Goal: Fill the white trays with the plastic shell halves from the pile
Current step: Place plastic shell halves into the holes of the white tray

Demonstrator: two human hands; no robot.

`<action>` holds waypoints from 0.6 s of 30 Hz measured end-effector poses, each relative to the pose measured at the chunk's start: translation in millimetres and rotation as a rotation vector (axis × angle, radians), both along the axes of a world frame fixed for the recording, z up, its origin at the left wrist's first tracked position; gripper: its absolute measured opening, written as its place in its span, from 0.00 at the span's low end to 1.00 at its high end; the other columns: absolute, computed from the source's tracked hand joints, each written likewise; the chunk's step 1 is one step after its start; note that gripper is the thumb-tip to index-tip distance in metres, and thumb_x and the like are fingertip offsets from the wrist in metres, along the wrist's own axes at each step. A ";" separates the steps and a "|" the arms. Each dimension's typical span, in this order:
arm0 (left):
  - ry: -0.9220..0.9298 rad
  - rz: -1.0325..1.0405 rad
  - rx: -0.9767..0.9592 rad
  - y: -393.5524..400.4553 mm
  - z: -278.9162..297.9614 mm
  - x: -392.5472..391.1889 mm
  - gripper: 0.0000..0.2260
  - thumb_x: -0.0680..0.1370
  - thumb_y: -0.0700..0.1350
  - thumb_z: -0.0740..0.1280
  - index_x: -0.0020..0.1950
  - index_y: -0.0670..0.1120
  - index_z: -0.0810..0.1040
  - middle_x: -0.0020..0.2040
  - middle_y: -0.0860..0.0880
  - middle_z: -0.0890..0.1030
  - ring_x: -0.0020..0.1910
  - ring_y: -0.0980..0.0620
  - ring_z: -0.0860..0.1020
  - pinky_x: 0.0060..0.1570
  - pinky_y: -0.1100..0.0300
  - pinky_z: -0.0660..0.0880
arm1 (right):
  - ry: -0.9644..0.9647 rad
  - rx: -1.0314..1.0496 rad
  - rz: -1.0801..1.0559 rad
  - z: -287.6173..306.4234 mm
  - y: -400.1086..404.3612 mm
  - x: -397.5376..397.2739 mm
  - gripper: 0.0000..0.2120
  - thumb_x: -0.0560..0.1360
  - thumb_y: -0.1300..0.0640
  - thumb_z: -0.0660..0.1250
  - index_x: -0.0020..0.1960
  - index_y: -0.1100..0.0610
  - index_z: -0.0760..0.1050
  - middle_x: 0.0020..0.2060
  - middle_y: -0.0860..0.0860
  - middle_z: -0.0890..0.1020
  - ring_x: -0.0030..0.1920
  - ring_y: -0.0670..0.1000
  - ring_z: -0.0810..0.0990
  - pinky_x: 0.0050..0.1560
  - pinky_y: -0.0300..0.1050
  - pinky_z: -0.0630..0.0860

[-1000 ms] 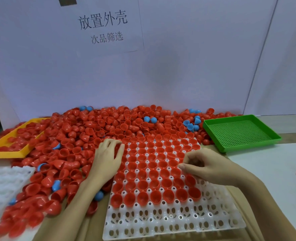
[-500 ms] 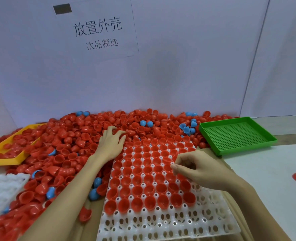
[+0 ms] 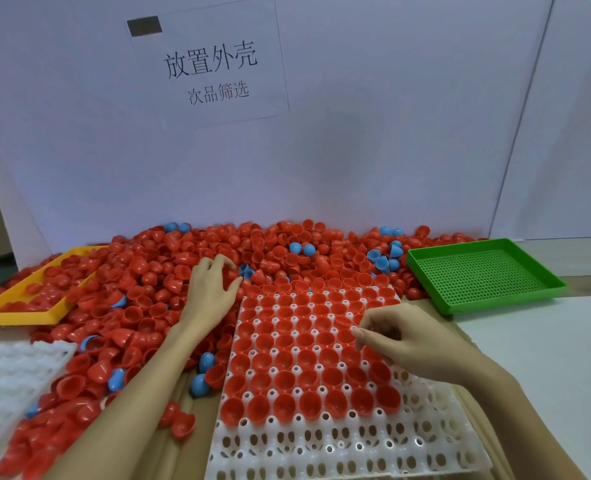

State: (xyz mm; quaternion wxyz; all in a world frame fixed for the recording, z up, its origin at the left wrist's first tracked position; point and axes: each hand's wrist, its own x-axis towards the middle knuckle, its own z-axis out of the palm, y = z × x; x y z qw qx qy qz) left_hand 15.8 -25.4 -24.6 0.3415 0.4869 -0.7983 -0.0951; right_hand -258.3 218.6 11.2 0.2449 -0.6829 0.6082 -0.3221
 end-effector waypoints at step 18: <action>0.235 0.082 -0.142 32.7 6.0 6.6 0.16 0.86 0.48 0.64 0.70 0.40 0.76 0.65 0.44 0.78 0.65 0.46 0.76 0.66 0.53 0.70 | 0.012 0.028 -0.005 -1.6 -0.4 2.7 0.12 0.83 0.46 0.67 0.44 0.47 0.82 0.27 0.45 0.79 0.28 0.42 0.74 0.31 0.36 0.70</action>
